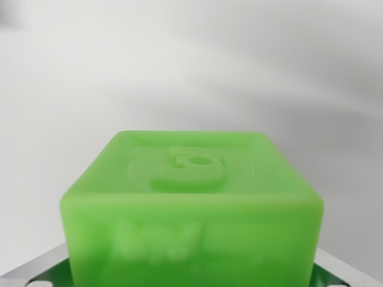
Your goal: Stack cube
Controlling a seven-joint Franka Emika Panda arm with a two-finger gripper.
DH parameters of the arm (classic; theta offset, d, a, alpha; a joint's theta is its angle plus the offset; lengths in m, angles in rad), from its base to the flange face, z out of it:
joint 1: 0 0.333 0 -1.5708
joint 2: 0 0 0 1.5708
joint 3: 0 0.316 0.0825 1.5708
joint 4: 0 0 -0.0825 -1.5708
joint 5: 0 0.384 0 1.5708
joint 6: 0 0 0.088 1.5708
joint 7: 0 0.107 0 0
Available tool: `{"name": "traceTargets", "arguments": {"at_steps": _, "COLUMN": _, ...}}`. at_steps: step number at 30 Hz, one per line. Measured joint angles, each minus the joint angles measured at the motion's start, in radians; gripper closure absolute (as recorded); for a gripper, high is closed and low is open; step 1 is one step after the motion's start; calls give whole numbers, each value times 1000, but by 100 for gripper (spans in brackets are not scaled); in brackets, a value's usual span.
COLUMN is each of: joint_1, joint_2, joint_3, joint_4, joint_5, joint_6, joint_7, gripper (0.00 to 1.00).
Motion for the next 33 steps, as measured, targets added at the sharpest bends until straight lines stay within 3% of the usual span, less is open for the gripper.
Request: {"name": "traceTargets", "arguments": {"at_steps": 33, "joint_1": 100, "joint_2": 17, "joint_3": 12, "joint_4": 64, "joint_5": -3, "joint_6": -47, "joint_7": 107, "gripper": 100}}
